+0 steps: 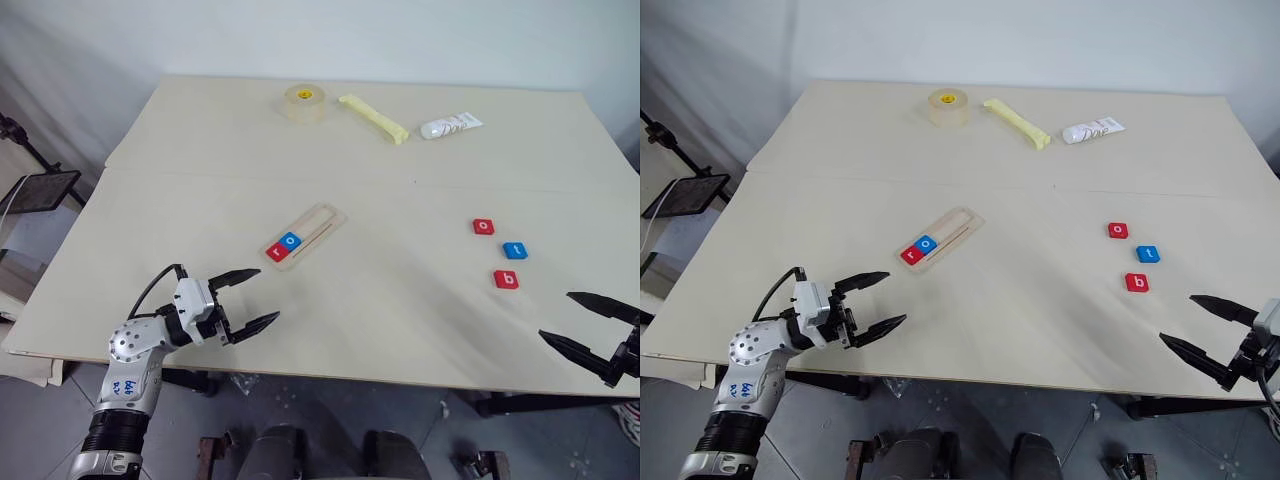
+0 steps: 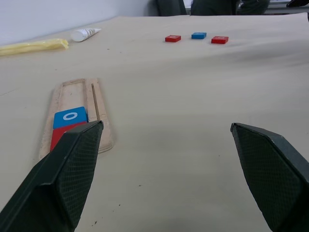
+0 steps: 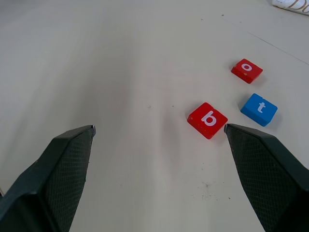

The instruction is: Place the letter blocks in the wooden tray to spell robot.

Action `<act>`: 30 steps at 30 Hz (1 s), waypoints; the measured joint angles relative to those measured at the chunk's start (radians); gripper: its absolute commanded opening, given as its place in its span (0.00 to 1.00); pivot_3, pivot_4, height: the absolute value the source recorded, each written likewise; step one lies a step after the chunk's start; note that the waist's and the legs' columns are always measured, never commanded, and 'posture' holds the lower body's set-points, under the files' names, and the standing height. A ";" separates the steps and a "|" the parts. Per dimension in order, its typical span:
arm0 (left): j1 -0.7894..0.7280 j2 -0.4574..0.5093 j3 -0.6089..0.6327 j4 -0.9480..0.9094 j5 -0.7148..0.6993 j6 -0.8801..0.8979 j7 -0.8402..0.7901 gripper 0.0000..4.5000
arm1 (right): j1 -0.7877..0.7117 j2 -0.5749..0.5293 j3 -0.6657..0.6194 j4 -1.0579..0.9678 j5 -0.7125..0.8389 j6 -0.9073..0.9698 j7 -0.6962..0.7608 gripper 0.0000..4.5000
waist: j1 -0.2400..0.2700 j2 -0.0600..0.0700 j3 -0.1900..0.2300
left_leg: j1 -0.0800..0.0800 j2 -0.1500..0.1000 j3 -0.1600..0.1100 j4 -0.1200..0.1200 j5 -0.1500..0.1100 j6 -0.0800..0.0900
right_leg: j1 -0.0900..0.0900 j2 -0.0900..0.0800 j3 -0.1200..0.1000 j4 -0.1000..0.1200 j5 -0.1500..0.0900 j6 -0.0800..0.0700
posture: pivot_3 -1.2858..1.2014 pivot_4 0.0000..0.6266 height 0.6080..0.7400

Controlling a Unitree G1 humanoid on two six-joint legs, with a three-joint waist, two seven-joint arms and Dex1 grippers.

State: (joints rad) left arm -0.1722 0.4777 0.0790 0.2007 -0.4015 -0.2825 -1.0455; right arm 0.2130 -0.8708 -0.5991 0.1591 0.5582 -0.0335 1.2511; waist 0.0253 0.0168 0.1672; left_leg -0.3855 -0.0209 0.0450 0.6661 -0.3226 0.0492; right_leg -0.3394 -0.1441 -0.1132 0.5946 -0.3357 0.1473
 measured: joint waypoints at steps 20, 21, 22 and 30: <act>0.156 0.100 0.129 -0.200 -0.003 0.124 0.130 1.00 | -0.175 0.000 0.080 0.025 -0.012 0.022 -0.020 1.00 | -0.003 0.000 0.000 | 0.000 0.001 0.000 0.001 0.000 0.000 | 0.000 0.000 0.001 0.001 0.000 0.000 | 0.52 0.24 1.00; 0.162 0.106 0.137 -0.204 -0.003 0.131 0.135 1.00 | -0.188 0.000 0.089 0.026 -0.017 0.025 -0.020 1.00 | -0.001 -0.001 0.000 | 0.000 0.000 0.000 0.001 0.000 0.000 | 0.000 0.000 0.001 0.001 0.000 0.000 | 0.52 0.24 1.00; 0.162 0.118 0.142 -0.202 0.006 0.147 0.153 1.00 | -0.210 0.000 0.104 0.026 -0.021 0.031 -0.020 1.00 | 0.000 -0.001 0.000 | 0.000 0.000 -0.001 0.002 0.000 0.000 | 0.000 -0.001 0.001 0.001 0.000 0.000 | 0.52 0.24 1.00; -0.026 0.194 0.123 -0.232 0.088 0.368 0.286 1.00 | -0.320 -0.001 0.189 0.031 -0.031 0.034 0.016 1.00 | 0.001 -0.001 0.001 | 0.000 -0.001 -0.003 0.002 0.000 0.000 | 0.000 -0.001 -0.001 0.004 0.000 0.000 | 0.52 0.24 1.00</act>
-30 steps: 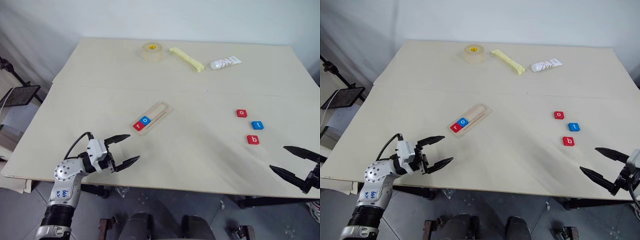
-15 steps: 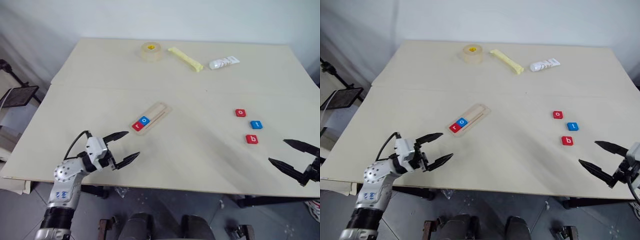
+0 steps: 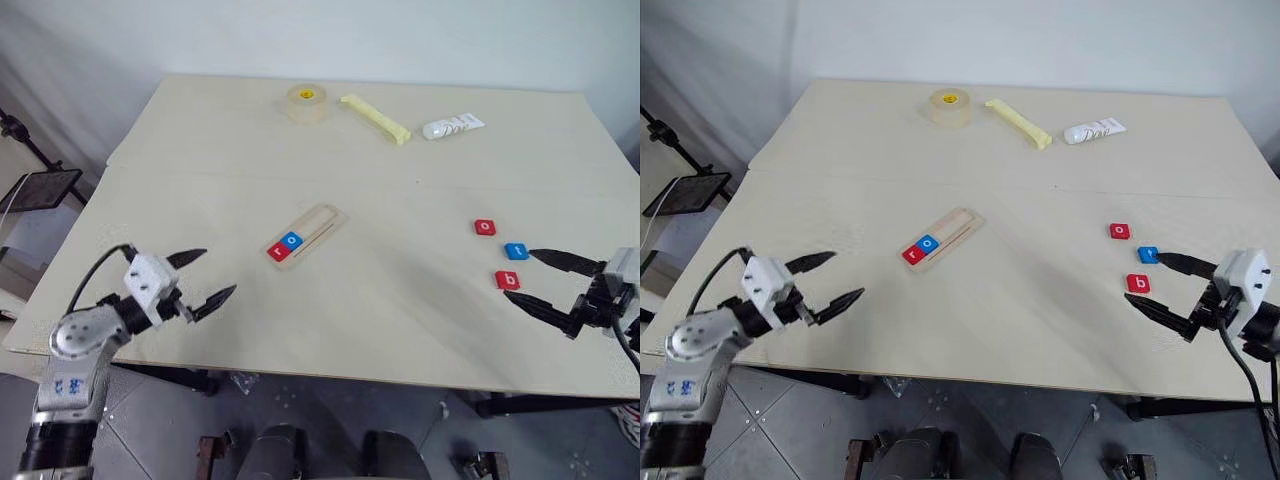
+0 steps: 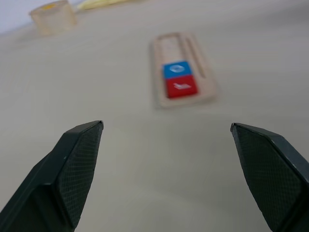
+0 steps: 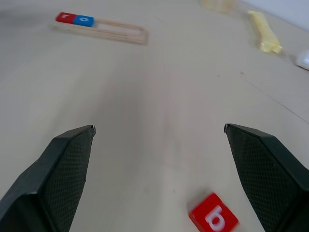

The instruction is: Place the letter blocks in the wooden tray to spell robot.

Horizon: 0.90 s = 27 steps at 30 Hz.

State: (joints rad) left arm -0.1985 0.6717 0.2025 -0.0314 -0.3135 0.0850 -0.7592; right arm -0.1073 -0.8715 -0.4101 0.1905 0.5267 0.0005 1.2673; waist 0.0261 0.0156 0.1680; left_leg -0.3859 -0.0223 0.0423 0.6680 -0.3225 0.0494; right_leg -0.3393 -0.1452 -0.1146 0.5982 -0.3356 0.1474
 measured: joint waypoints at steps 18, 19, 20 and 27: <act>-0.591 -0.036 -0.402 0.045 0.156 0.743 0.093 1.00 | 0.015 -0.001 0.044 -0.074 0.001 0.009 0.030 1.00 | 0.002 -0.008 0.005 | -0.001 -0.001 -0.002 0.002 0.000 0.000 | -0.002 0.000 -0.002 0.005 0.000 0.000 | 0.52 0.24 1.00; -0.601 -0.042 -0.409 0.048 0.161 0.761 0.095 1.00 | 0.020 -0.001 0.044 -0.074 0.001 0.009 0.029 1.00 | 0.002 -0.009 0.005 | -0.002 -0.001 -0.002 0.001 0.000 0.000 | -0.002 0.000 -0.002 0.005 0.000 0.000 | 0.52 0.24 1.00; -0.609 -0.048 -0.417 0.052 0.163 0.782 0.095 1.00 | 0.027 -0.001 0.043 -0.075 0.001 0.009 0.028 1.00 | 0.001 -0.009 0.005 | -0.002 -0.001 -0.002 0.001 0.000 0.000 | -0.003 0.000 -0.002 0.005 0.000 0.000 | 0.52 0.24 1.00; -0.667 -0.082 -0.487 0.088 0.189 0.885 0.087 1.00 | 0.064 -0.001 0.039 -0.097 0.002 0.012 0.024 1.00 | 0.001 -0.011 0.007 | -0.002 -0.001 -0.003 0.001 0.000 0.000 | -0.002 0.000 -0.002 0.005 0.000 0.000 | 0.52 0.24 1.00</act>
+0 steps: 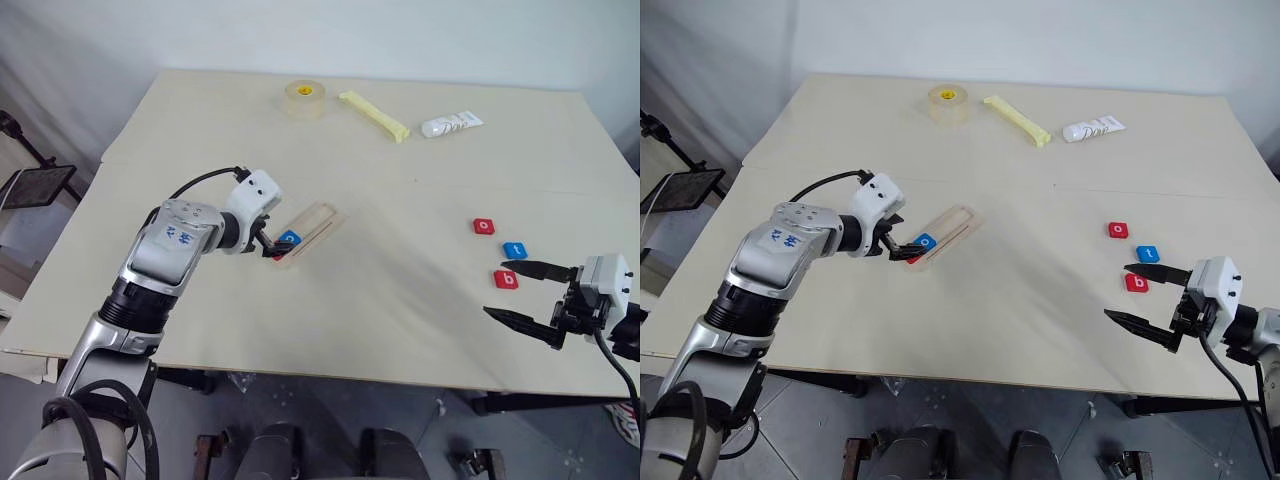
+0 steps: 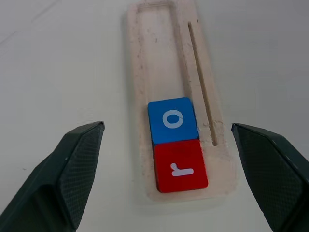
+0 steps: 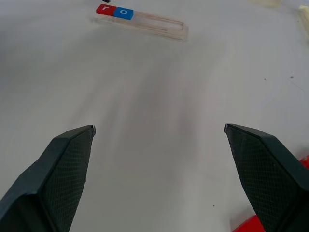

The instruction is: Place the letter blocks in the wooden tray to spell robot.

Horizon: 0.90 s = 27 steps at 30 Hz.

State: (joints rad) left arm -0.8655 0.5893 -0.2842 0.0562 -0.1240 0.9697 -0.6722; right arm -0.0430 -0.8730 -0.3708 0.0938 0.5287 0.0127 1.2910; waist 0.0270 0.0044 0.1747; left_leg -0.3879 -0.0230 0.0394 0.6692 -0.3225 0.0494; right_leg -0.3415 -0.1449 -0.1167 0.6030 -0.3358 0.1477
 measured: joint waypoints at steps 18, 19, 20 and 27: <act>-0.059 -0.087 -0.088 0.118 0.048 0.088 -0.006 1.00 | 0.052 -0.013 -0.047 -0.038 0.001 0.018 -0.009 1.00 | 0.002 -0.001 0.001 | -0.001 0.000 0.000 0.001 0.000 0.000 | 0.000 0.000 0.000 0.000 0.000 0.000 | 0.52 0.24 1.00; -0.060 -0.091 -0.089 0.119 0.050 0.088 -0.005 1.00 | 0.053 -0.013 -0.049 -0.042 0.001 0.018 -0.009 1.00 | 0.002 -0.001 0.001 | -0.001 0.000 0.000 0.001 0.000 0.000 | 0.000 0.000 0.000 0.000 0.000 0.000 | 0.52 0.24 1.00; -0.060 -0.096 -0.088 0.121 0.052 0.087 -0.004 1.00 | 0.054 -0.013 -0.049 -0.044 0.001 0.019 -0.009 1.00 | 0.002 -0.001 0.001 | -0.001 0.000 0.000 0.001 0.000 0.000 | 0.000 0.000 0.000 0.000 0.000 0.000 | 0.52 0.24 1.00; -0.090 -0.124 -0.100 0.176 0.074 0.079 -0.006 1.00 | 0.053 -0.013 -0.049 -0.047 0.001 0.035 -0.018 1.00 | 0.009 -0.001 0.001 | -0.001 0.000 -0.001 0.006 0.000 0.000 | 0.001 0.000 0.000 0.002 0.000 0.000 | 0.52 0.24 1.00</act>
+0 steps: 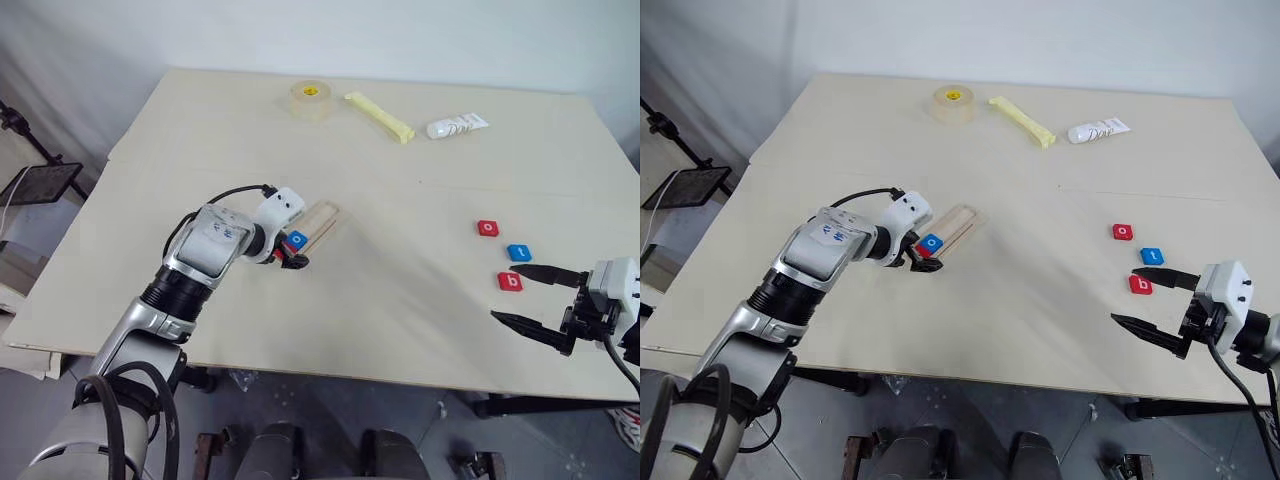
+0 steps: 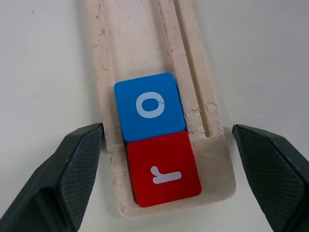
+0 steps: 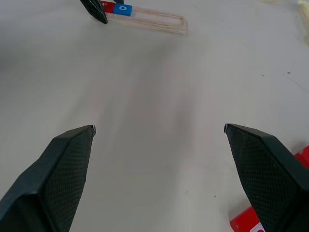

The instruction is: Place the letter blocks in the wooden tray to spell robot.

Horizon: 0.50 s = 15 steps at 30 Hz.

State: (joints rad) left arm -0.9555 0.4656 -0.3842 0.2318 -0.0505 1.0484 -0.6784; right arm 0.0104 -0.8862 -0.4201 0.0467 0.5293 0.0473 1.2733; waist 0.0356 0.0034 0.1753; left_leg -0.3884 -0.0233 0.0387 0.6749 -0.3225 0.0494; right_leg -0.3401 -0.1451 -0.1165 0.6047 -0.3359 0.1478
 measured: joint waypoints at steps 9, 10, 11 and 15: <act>-0.013 -0.021 -0.026 0.011 0.028 -0.004 0.011 0.76 | -0.002 0.000 0.000 -0.004 -0.001 0.008 -0.014 1.00 | 0.005 0.000 0.000 | 0.000 0.000 0.000 0.004 0.000 0.000 | 0.001 0.000 0.001 0.002 0.000 0.000 | 0.52 0.24 1.00; -0.013 -0.021 -0.027 0.010 0.029 -0.006 0.011 0.76 | -0.002 0.000 0.000 -0.004 -0.001 0.010 -0.015 1.00 | 0.006 0.000 0.000 | 0.000 0.000 0.000 0.004 0.000 0.000 | 0.001 0.000 0.002 0.002 0.000 0.000 | 0.52 0.24 1.00; -0.012 -0.021 -0.027 0.010 0.030 -0.008 0.011 0.76 | -0.002 0.000 0.000 -0.004 -0.002 0.012 -0.017 1.00 | 0.006 0.000 0.000 | 0.000 0.000 0.000 0.004 0.000 0.000 | 0.001 0.000 0.002 0.002 0.000 0.000 | 0.52 0.24 1.00; -0.012 -0.026 -0.026 0.010 0.036 -0.012 0.012 0.76 | -0.009 0.000 0.000 -0.004 -0.002 0.019 -0.020 1.00 | 0.007 0.000 0.000 | 0.000 0.000 0.000 0.005 0.000 0.000 | 0.001 0.000 0.002 0.002 0.000 0.000 | 0.52 0.24 1.00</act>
State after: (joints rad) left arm -0.9674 0.4397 -0.4102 0.2421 -0.0150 1.0360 -0.6667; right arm 0.0010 -0.8865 -0.4200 0.0432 0.5271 0.0663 1.2530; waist 0.0426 0.0036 0.1752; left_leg -0.3884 -0.0231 0.0389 0.6795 -0.3225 0.0495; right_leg -0.3393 -0.1452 -0.1144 0.6070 -0.3359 0.1478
